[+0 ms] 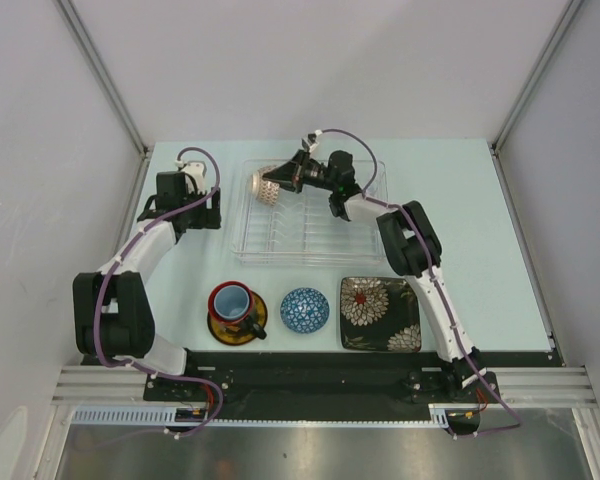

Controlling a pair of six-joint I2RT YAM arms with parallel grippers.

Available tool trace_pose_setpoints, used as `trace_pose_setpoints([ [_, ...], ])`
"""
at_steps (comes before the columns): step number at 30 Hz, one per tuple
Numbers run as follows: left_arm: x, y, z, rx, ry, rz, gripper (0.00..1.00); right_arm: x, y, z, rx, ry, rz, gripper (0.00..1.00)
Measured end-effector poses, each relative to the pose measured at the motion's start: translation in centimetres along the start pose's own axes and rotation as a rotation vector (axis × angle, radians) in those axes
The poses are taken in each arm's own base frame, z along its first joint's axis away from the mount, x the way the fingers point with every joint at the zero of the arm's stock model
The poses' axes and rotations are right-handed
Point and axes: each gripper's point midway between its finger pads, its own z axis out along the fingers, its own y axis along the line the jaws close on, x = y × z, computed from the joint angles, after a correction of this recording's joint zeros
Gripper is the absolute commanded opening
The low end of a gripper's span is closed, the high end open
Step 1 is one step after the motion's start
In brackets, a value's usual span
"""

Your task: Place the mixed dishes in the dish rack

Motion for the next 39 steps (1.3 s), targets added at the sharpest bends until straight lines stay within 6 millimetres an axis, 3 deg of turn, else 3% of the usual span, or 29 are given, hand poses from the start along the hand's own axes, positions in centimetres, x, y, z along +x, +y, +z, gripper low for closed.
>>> trace_pose_setpoints([
  [6, -0.1, -0.1, -0.2, 0.007, -0.002, 0.000, 0.85, -0.3, -3.9, 0.1, 0.119, -0.031, 0.008, 0.00],
  [14, 0.0, -0.3, -0.4, 0.013, 0.002, 0.000, 0.85, -1.1, -5.7, 1.2, 0.245, -0.060, -0.113, 0.01],
  [15, 0.0, -0.3, -0.4, 0.016, 0.002, 0.000, 0.85, -1.2, -5.7, 1.3, 0.253, -0.062, -0.123, 0.12],
  [17, 0.2, -0.4, -0.4, 0.018, 0.006, -0.001, 0.85, -1.4, -5.9, 1.3, 0.269, -0.066, -0.139, 0.22],
  [18, 0.2, -0.4, -0.4, 0.020, 0.007, -0.001, 0.85, -1.5, -5.9, 1.3, 0.274, -0.067, -0.146, 0.35],
  [21, 0.5, -0.5, -0.4, 0.024, 0.014, -0.001, 0.86, -1.8, -6.1, 1.3, 0.293, -0.070, -0.165, 0.52],
  [23, 0.6, -0.5, -0.4, 0.025, 0.016, -0.001, 0.85, -1.8, -6.5, 1.2, 0.311, -0.068, -0.174, 0.59],
  [30, 0.6, -0.5, -0.4, 0.026, 0.015, -0.002, 0.85, -1.6, -7.3, 0.9, 0.352, -0.051, -0.194, 0.68],
  [34, 0.6, -0.5, -0.4, 0.026, 0.015, -0.002, 0.85, -1.2, -6.2, -0.1, 0.378, -0.057, -0.225, 0.80],
  [37, 0.8, -0.5, -0.4, 0.026, 0.018, -0.003, 0.85, -0.3, -3.3, -1.8, 0.407, -0.043, -0.255, 0.86],
  [39, 1.1, -0.5, -0.3, 0.026, 0.022, -0.003, 0.85, 0.1, -0.3, -3.2, 0.419, -0.044, -0.310, 0.91],
])
